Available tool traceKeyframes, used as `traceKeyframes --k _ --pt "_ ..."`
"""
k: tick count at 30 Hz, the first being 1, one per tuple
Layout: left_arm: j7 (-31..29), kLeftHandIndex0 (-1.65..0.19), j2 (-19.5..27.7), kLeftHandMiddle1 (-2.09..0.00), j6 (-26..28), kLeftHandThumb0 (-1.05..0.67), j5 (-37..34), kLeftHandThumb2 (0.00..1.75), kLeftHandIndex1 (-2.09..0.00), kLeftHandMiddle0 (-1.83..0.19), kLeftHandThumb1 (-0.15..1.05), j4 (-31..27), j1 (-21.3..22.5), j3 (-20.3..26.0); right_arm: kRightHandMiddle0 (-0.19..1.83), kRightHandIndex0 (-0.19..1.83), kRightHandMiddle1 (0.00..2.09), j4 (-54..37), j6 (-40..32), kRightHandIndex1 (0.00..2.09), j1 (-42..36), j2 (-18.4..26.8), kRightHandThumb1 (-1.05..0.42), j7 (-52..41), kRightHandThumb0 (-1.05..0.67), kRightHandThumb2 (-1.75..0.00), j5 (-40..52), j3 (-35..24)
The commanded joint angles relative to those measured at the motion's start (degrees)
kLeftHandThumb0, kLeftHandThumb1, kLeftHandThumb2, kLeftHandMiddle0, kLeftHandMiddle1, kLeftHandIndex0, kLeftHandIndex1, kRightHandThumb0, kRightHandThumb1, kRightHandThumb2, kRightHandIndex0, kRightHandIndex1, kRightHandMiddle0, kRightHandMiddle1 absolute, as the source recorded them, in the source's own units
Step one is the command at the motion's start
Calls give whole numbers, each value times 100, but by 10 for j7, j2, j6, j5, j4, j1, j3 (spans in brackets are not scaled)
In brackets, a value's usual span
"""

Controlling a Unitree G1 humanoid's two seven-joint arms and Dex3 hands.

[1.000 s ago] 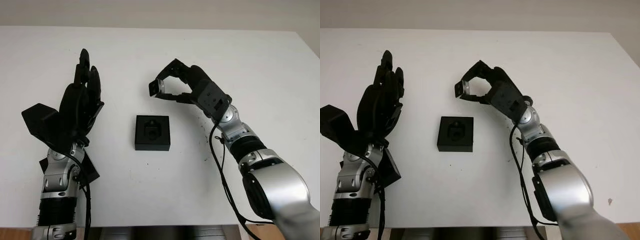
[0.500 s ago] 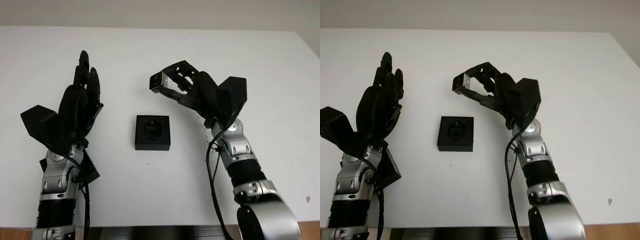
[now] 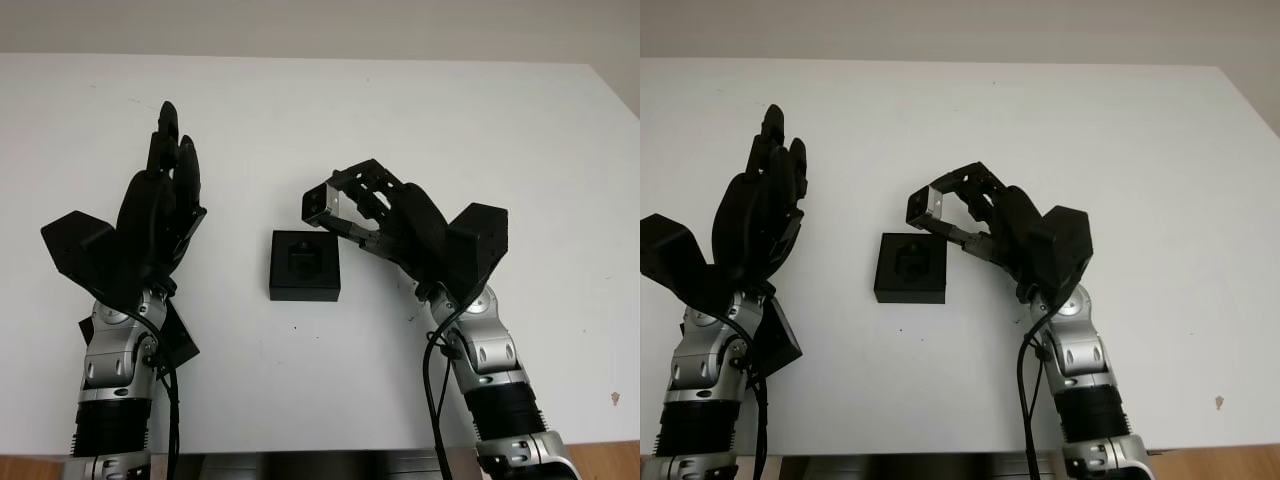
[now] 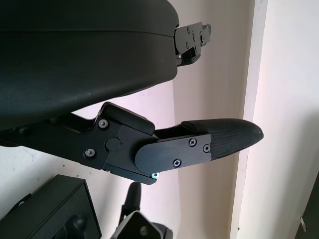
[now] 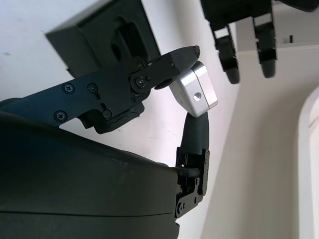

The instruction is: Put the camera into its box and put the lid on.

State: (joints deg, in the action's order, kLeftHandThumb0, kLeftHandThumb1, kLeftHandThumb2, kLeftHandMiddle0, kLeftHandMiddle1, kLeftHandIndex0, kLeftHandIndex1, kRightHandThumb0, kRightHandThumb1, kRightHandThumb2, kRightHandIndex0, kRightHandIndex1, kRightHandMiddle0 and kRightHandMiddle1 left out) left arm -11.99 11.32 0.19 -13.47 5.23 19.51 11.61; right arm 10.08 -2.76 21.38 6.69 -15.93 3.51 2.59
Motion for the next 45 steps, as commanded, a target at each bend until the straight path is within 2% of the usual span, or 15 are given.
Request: traceKeyframes --k 1,12,33,45 --pt "-1 19 2 0 -5 -81 -1 60 0 19 105 -10 -3 1 24 17 167 -21 7 15 -13 4 -103 -1 -42 -5 -5 6" --pt "1 19 2 0 -4 -82 2 60 0 19 105 -7 -1 -1 23 18 166 -11 26 12 -32 -2 -103 0 -42 -6 -23 21" --pt "-5 19 3 0 -8 -82 -2 60 0 19 105 4 5 1 22 19 169 22 41 9 -40 -40 -105 -4 -42 -8 -2 26" --pt "-2 19 2 0 -9 -81 -1 60 0 19 105 1 3 1 22 20 170 41 65 8 -40 -34 -105 -3 -42 -8 -14 29"
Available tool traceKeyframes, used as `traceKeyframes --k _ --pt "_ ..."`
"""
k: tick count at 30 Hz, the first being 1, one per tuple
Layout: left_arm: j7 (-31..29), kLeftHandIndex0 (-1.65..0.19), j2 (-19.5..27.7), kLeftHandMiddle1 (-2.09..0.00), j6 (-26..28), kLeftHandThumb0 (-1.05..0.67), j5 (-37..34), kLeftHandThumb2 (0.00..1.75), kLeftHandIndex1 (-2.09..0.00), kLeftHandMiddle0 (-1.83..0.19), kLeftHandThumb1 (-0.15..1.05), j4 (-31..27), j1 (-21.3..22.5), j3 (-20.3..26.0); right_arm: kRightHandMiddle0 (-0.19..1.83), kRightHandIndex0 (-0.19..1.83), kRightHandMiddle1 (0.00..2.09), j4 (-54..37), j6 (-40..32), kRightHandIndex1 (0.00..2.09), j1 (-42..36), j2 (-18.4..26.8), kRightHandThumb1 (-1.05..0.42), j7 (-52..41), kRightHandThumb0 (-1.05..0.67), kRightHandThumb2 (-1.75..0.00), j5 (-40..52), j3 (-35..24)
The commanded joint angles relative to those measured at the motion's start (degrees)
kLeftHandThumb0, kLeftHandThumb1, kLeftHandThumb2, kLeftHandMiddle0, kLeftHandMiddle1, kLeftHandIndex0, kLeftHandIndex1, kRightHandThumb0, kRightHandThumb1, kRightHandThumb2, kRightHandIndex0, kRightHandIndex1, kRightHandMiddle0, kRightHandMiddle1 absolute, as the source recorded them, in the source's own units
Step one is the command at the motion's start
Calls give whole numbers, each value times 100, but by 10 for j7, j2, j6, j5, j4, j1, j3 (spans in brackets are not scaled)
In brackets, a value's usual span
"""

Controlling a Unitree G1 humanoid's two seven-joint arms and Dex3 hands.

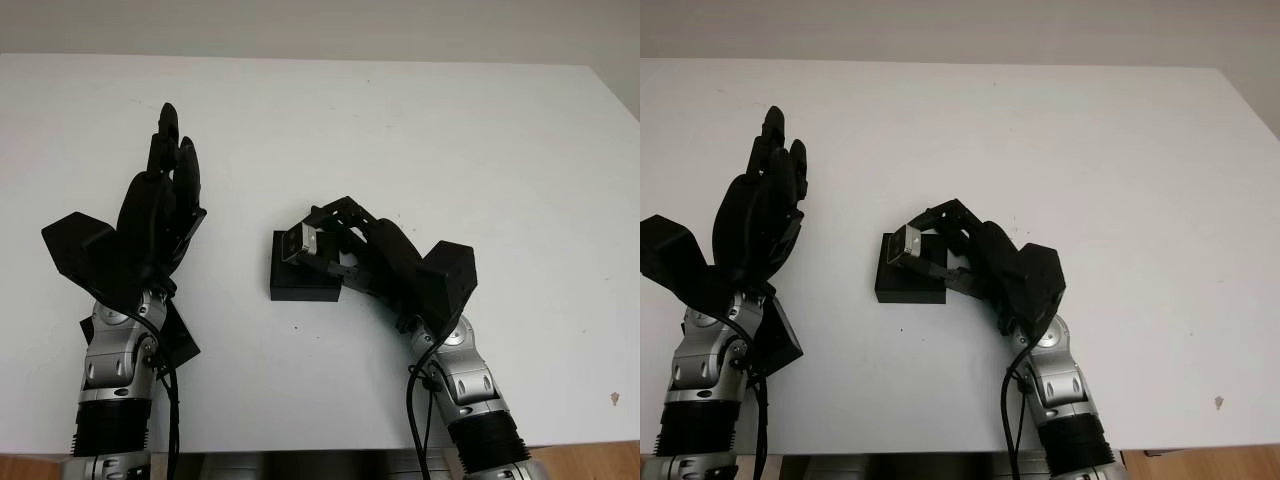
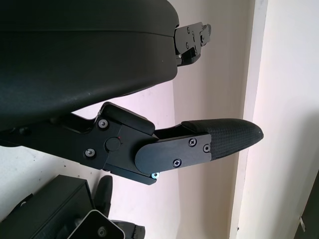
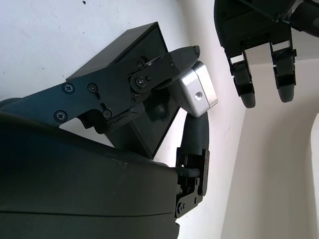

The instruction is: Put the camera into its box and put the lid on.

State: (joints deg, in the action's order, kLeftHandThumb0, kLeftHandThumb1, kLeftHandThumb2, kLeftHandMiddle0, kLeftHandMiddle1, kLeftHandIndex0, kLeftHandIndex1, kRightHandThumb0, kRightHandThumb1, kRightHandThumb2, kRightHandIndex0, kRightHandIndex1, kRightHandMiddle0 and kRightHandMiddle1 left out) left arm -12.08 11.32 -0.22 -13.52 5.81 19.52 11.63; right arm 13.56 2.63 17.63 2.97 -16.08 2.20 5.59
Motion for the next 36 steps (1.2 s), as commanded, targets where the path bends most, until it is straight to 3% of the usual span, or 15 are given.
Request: traceKeyframes --k 1,28,36 --pt "-1 19 2 0 -5 -81 0 60 0 19 105 -4 3 1 22 20 170 8 15 8 -2 5 -105 -2 -42 -8 -3 0" --pt "-2 19 2 0 -6 -82 -2 60 0 19 105 0 7 2 20 17 171 53 82 6 -4 19 -103 10 -40 -5 -68 29" --pt "-4 19 4 0 -7 -81 -3 60 0 19 105 -2 4 3 20 19 168 65 154 7 1 42 -103 59 -38 -5 -148 49"
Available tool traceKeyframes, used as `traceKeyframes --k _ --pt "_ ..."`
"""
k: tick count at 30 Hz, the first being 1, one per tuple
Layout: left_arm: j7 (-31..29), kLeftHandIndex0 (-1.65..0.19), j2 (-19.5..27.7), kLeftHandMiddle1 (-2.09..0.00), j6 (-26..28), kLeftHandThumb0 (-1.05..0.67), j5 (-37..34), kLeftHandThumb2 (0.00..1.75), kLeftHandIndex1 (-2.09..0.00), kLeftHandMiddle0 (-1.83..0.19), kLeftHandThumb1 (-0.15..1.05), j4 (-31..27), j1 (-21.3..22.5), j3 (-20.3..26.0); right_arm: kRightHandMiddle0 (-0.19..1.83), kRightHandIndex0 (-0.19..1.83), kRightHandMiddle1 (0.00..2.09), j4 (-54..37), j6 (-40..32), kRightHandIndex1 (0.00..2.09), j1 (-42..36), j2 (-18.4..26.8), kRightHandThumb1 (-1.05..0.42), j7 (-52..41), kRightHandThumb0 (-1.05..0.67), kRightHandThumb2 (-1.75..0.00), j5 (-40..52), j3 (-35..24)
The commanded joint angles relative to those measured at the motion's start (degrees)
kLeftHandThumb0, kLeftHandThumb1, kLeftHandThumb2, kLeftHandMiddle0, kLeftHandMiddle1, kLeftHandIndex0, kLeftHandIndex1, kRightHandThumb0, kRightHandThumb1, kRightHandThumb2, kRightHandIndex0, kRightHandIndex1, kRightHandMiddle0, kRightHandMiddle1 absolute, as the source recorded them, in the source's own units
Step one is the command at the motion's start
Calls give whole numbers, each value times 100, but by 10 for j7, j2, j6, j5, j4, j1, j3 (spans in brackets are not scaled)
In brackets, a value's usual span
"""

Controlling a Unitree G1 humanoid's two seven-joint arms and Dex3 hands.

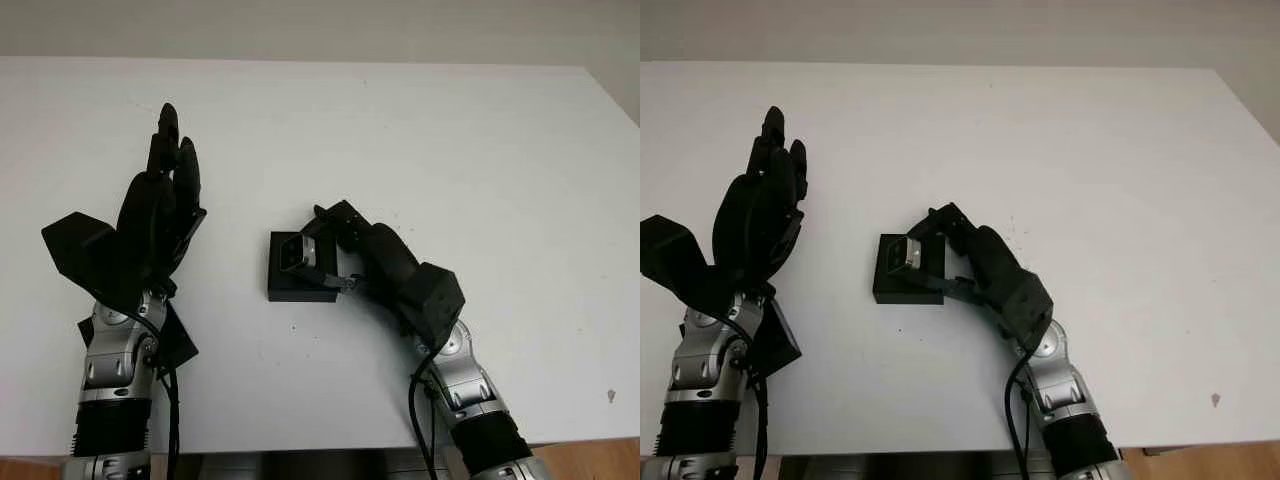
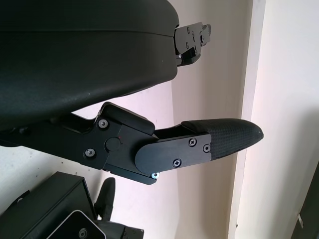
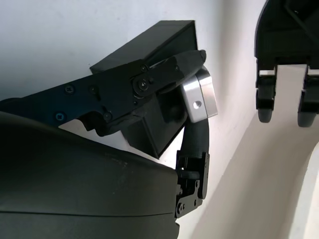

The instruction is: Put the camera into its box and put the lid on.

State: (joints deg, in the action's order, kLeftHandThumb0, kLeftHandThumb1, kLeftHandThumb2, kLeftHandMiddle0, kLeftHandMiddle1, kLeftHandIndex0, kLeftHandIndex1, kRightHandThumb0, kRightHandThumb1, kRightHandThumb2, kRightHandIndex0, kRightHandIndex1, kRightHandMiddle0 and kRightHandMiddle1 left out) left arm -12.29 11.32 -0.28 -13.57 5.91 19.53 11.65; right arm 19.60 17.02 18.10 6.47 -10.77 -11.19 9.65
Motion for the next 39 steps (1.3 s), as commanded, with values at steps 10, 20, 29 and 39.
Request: traceKeyframes --k 10,20,29,39 --pt "-1 19 6 0 -5 -81 -1 60 0 19 105 -4 3 2 -2 -9 67 -90 -4 2 -15 71 -98 45 -47 -5 -150 41" --pt "-1 19 4 0 -7 -80 -4 59 0 19 105 -6 1 4 1 -11 57 -155 20 3 -30 106 -95 62 -48 -5 -180 41" --pt "-6 19 5 0 -11 -80 -9 59 0 19 105 -3 1 6 -3 -15 44 -198 6 4 -39 123 -99 26 -53 -6 -160 34" --pt "-5 19 4 0 -11 -79 -7 58 0 19 105 -5 0 7 -7 -8 13 -218 64 6 -39 194 -105 23 -78 -44 -237 47"
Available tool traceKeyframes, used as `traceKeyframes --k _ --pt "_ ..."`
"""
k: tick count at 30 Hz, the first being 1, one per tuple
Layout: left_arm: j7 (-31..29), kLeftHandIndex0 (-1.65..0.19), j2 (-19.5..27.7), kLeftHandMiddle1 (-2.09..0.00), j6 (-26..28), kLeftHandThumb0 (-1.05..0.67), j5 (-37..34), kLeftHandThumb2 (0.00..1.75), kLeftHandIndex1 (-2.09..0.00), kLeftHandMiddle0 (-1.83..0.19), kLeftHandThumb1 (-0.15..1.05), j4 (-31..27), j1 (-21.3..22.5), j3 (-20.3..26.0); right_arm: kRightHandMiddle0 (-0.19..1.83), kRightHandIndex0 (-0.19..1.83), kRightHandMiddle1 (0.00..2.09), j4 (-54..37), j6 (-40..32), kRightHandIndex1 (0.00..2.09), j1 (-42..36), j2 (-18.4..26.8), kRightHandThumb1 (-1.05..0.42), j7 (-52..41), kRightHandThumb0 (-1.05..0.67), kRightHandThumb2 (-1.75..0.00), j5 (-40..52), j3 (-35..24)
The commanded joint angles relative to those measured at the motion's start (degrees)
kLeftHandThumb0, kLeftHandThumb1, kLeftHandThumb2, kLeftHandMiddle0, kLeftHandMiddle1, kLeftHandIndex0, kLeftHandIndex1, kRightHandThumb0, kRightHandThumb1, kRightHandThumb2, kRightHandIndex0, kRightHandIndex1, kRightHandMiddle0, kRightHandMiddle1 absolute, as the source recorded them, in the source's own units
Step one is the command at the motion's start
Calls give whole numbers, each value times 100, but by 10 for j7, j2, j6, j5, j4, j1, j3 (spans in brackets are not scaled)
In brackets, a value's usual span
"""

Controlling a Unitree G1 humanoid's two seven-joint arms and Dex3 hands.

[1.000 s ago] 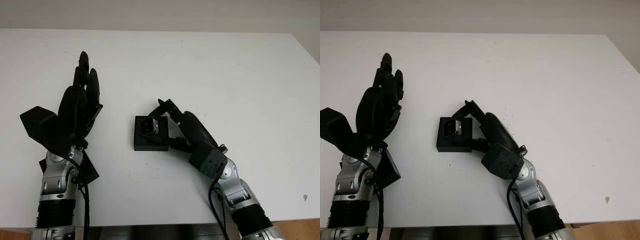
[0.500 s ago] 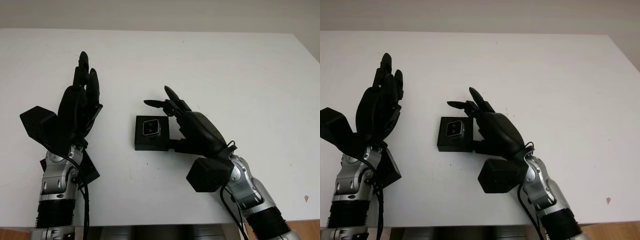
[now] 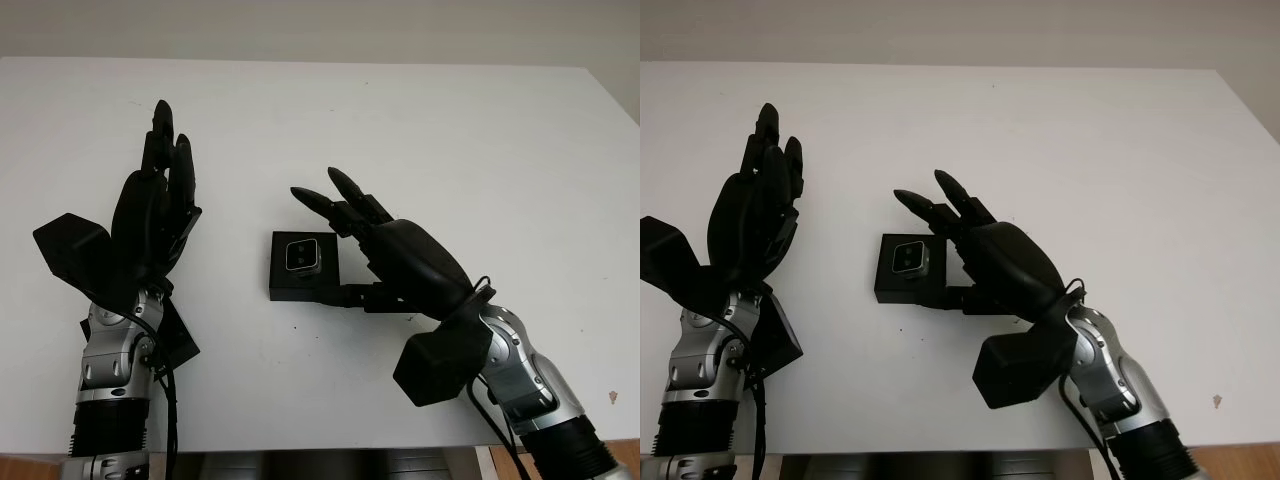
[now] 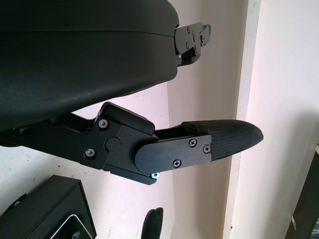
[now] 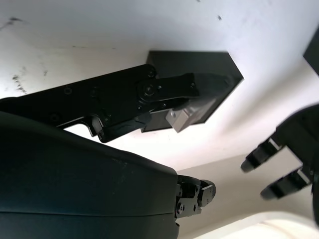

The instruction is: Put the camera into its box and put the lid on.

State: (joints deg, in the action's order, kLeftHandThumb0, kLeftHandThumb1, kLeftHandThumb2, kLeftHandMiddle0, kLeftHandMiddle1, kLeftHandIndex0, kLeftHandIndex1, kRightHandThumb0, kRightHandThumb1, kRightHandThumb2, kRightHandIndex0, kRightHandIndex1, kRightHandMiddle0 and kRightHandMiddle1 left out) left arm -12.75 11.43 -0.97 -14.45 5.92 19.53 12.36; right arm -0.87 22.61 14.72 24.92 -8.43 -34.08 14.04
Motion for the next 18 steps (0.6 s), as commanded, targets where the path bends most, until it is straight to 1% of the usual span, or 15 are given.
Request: traceKeyframes --k 1,2,8,18 --pt "0 19 3 0 -3 -79 3 59 0 19 105 -6 -1 -1 -7 -9 12 -14 10 6 -4 17 -105 -1 -79 -47 -23 7" --pt "0 19 4 0 -3 -80 4 59 0 19 105 -7 -2 -2 -6 -10 11 -15 12 6 -2 22 -105 -1 -81 -52 -34 10" --pt "-3 19 5 0 -5 -80 3 59 0 19 105 -4 2 1 -5 -13 8 0 13 4 11 46 -105 -6 -87 -64 -106 35" --pt "-3 19 6 0 0 -79 2 60 0 19 105 -8 -1 1 -3 -16 7 31 15 4 21 56 -105 -7 -92 -64 -131 53"
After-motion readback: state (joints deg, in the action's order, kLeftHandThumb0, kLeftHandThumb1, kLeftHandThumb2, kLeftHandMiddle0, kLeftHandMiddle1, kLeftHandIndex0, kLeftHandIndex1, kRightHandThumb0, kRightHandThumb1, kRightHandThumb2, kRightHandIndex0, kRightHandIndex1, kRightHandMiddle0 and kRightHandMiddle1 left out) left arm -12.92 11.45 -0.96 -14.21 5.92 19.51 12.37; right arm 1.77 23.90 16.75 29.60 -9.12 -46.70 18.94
